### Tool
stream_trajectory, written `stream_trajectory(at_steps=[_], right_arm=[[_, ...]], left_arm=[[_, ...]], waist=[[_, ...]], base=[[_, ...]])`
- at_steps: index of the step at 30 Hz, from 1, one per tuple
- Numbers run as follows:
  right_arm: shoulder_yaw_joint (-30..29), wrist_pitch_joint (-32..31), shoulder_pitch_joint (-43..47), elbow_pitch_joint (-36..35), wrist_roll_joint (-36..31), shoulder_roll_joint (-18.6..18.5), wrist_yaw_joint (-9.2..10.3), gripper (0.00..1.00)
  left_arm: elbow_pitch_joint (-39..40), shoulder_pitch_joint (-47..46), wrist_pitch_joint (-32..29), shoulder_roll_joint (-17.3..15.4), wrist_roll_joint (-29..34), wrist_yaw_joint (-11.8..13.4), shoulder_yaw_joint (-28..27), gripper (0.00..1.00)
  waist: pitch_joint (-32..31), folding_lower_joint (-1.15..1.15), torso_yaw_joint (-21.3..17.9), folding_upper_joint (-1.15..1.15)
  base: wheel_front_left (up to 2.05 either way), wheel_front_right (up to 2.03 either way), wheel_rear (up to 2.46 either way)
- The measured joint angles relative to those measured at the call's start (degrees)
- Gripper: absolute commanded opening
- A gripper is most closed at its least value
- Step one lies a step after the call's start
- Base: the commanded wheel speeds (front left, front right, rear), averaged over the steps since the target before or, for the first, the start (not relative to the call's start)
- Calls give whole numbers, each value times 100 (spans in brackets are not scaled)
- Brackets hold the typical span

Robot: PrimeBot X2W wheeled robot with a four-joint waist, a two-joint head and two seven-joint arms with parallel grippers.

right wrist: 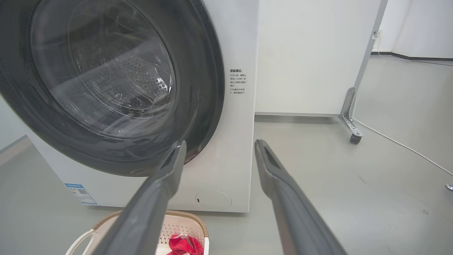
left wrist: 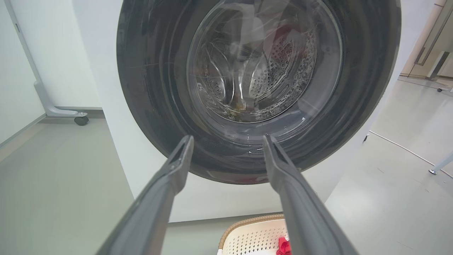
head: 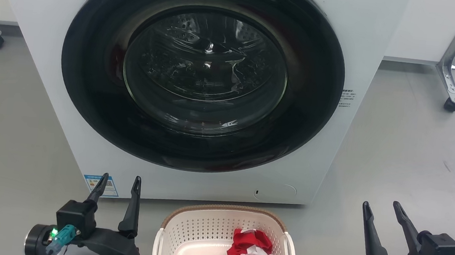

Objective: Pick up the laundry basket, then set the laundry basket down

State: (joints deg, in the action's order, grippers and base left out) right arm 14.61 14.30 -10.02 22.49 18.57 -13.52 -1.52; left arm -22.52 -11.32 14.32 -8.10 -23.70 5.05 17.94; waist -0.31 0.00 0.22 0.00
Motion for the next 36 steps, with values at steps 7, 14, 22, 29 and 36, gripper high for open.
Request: stream_trajectory(at_steps=[7, 14, 22, 29, 36], right_arm=[[-89, 0, 0, -1, 11, 42, -32, 100], [-131, 0, -1, -3, 8, 83, -87, 100], [-186, 0, -3, -40, 4, 107, -134, 100], [-241, 0, -4, -123, -47, 142, -155, 100], [-275, 0, -8, -328, -73, 176, -204, 100]], left_arm=[[-74, 0, 0, 11, -42, 5, -59, 100], [-114, -4, 0, 26, -43, 5, -75, 100], [-129, -19, 0, 35, -45, 4, -88, 100], [-119, -29, 0, 52, -45, 0, -93, 100], [73, -38, 0, 92, -33, 0, -78, 100]], waist=[[0, 0, -6, 0], [-1, 0, 6, 0], [-5, 0, 11, 0], [7, 0, 13, 0], [179, 0, 18, 0]], base=[[0, 0, 0], [0, 0, 0], [0, 0, 0], [0, 0, 0], [0, 0, 0]])
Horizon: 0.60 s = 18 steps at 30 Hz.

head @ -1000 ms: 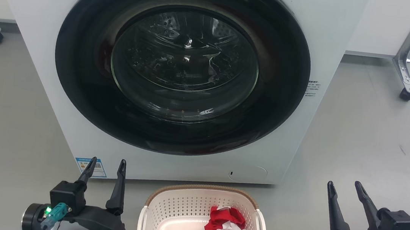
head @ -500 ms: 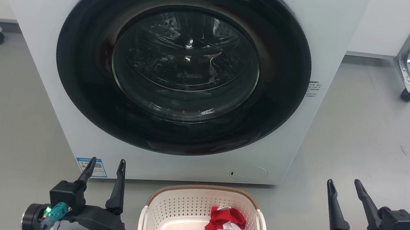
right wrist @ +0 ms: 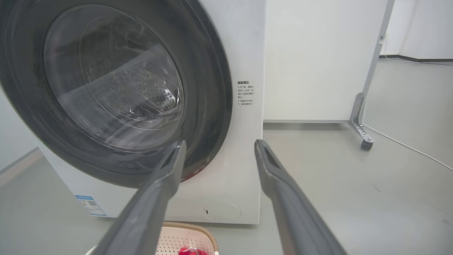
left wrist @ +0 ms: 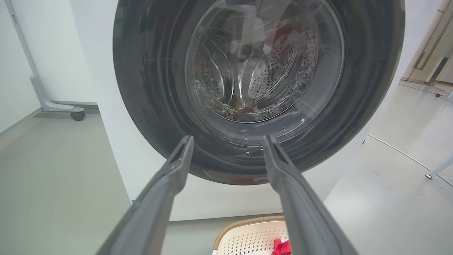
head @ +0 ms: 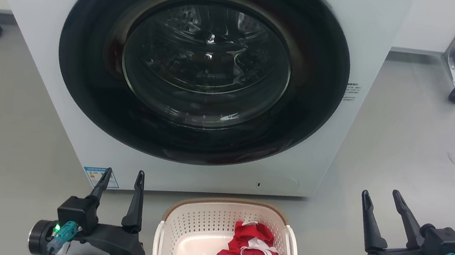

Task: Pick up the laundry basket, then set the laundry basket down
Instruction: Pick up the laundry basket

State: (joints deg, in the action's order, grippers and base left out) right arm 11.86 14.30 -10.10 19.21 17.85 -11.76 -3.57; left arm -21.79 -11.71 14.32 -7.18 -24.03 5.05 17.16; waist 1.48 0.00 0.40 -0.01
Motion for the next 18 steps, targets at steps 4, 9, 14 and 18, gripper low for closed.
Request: stream_trajectory(at_steps=[4, 9, 14, 18], right_arm=[[-18, 0, -107, -70, 0, 44, -7, 100], [-32, 1, -278, -164, -24, 52, -48, 100], [-47, 9, -491, -178, -24, 68, -81, 100], [-54, 15, -672, -156, -24, 71, -105, 100]], left_arm=[[53, -58, 0, 9, 1, 0, 19, 100], [146, -269, 0, 47, 49, -2, 80, 100], [135, -539, 0, 115, 52, -9, 144, 100], [66, -725, -1, 157, 52, -30, 158, 100]], waist=[[188, 0, -8, 0], [497, 0, -18, 0], [870, -1, -25, 0], [1190, -1, -31, 0]], base=[[0, 0, 0], [0, 0, 0], [0, 0, 0], [0, 0, 0]])
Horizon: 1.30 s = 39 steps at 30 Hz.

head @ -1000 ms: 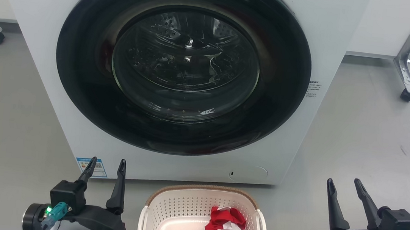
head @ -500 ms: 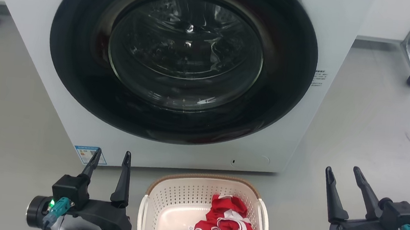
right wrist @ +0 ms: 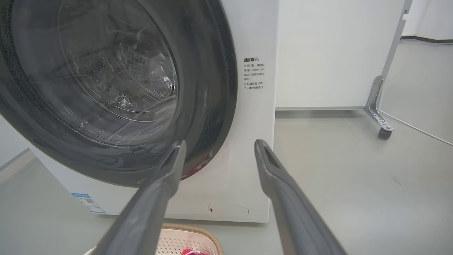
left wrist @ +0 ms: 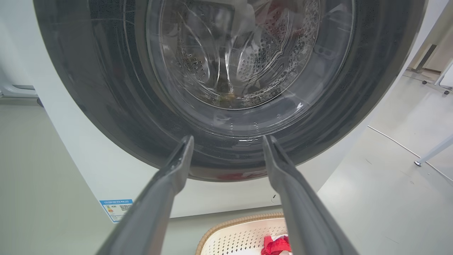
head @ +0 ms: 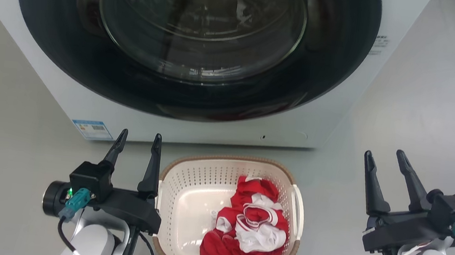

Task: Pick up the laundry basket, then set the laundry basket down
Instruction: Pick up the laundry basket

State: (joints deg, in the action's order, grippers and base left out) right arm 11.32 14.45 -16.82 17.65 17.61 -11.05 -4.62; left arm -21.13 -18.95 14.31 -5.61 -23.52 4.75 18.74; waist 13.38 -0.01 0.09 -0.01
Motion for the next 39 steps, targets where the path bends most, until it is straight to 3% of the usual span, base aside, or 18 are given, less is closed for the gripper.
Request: stream_trajectory(at_steps=[26, 39], right_arm=[[37, 9, -1496, 610, -60, 74, -143, 100], [345, 10, -2373, 1550, -158, 166, -197, 100]], left_arm=[[-875, -1407, -287, 137, -18, -74, -7, 100], [-1847, -2230, -566, 116, -96, -231, -122, 100]], waist=[[2134, 0, -5, -1], [3066, 0, -7, 0]], base=[[0, 0, 0], [0, 0, 0]])
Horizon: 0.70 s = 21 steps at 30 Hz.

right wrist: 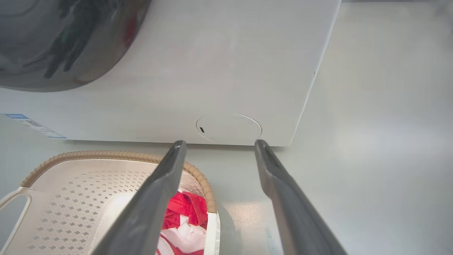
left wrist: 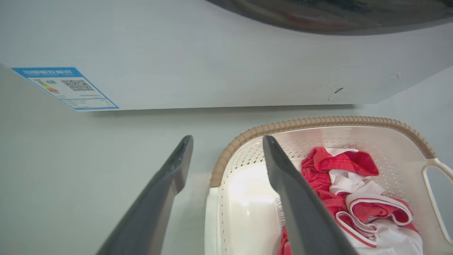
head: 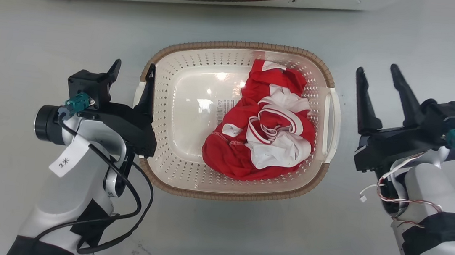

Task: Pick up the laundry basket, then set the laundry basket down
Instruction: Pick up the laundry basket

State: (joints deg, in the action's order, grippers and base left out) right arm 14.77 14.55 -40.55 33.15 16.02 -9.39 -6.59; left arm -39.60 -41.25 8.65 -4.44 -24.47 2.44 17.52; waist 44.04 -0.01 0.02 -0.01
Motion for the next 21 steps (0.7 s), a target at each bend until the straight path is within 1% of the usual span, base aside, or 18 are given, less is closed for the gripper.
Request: stream_trajectory(at_steps=[5, 10, 13, 19, 21], right_arm=[[112, -1, -75, 416, -20, 118, -11, 100], [141, -1, -135, 786, -4, 142, -26, 100], [191, 0, -199, 976, 18, 175, -33, 100], [288, 0, -394, 1314, 93, 238, -49, 100], [335, 0, -453, 1418, 111, 253, -49, 100]], left_arm=[[-402, -85, -76, -16, -25, -58, 1, 100], [-736, -121, -138, -18, -62, -146, 1, 100], [-906, -254, -198, -24, -67, -157, -4, 100], [-1236, -410, -252, -51, -76, -296, 5, 100], [-1321, -474, -263, -47, -85, -305, 5, 100]], waist=[[143, 1, -11, 0], [228, 1, -27, 0], [304, 1, -31, 0], [477, 1, -42, 0], [538, 1, -44, 0]], base=[[0, 0, 0], [0, 0, 0], [0, 0, 0], [0, 0, 0], [0, 0, 0]])
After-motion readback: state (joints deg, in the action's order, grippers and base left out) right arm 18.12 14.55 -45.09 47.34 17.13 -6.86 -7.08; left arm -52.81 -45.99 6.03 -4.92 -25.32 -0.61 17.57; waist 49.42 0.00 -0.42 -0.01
